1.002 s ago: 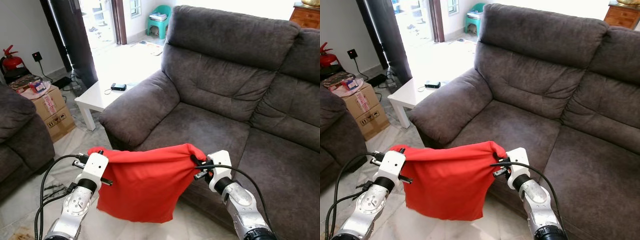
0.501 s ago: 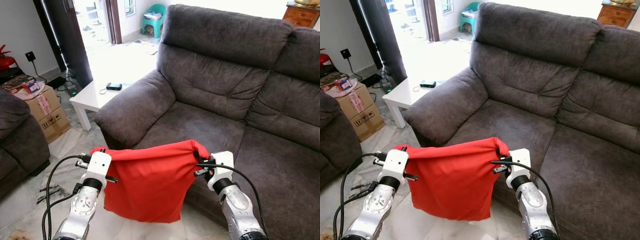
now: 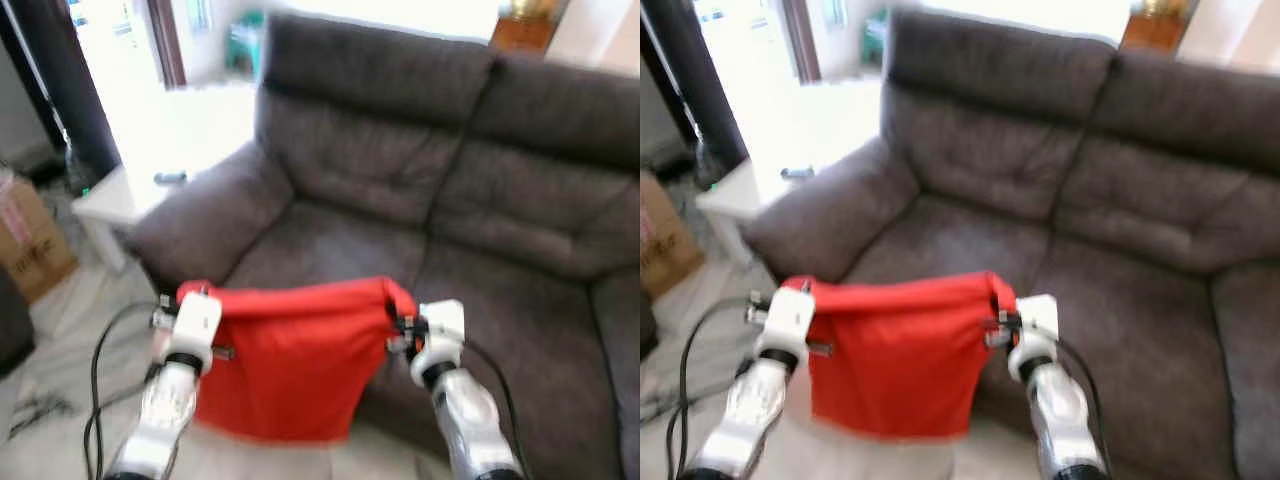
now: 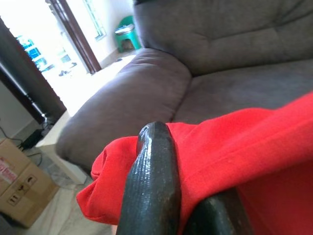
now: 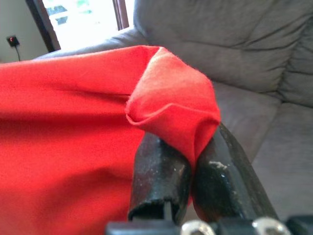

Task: Move the pillow to the sofa from floor

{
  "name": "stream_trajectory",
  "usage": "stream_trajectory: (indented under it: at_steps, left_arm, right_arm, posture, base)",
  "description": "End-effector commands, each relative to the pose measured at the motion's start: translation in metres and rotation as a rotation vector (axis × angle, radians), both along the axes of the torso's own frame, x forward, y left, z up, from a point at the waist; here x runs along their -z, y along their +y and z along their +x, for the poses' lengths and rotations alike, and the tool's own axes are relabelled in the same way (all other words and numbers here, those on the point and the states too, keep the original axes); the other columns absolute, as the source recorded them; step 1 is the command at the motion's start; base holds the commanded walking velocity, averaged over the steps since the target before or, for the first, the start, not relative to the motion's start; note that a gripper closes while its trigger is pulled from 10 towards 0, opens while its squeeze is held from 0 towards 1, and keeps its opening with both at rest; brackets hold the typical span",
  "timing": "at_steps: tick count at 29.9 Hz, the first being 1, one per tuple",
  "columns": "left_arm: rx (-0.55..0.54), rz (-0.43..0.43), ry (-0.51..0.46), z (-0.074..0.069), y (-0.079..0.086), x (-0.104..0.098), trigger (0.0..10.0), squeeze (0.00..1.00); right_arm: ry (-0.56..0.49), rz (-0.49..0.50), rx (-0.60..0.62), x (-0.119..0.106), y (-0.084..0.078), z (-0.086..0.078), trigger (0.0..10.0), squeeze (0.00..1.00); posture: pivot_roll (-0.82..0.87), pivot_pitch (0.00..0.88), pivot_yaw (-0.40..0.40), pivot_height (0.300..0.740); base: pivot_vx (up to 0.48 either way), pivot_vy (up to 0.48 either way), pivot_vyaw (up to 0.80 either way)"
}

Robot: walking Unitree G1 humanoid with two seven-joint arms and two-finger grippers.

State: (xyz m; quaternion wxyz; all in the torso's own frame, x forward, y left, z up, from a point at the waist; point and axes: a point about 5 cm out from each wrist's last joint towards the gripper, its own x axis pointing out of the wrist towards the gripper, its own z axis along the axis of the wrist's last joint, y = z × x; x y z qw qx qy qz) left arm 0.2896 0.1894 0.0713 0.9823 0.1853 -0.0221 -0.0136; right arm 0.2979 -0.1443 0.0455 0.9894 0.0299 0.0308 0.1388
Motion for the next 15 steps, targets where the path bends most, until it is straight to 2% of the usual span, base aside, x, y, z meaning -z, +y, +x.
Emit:
stream_trajectory:
  at_steps: [1,15]
  left_arm:
    - [-0.032,-0.011,-0.078,0.0076,0.0046,-0.0173,10.0,0.00]
    - [-0.041,-0.011,-0.071,0.0059,0.0074,-0.0159,10.0,0.00]
  right_arm:
    - [-0.050,0.014,0.104,-0.0092,-0.0220,0.0031,10.0,0.00]
    - [-0.060,0.013,0.124,-0.0123,-0.0243,0.0064,10.0,0.00]
  posture:
    - [0.07,0.000,-0.052,0.740]
    - [0.06,0.000,-0.044,0.740]
  base:
    - [0.000,-0.281,0.00]
    - [0.000,-0.268,0.00]
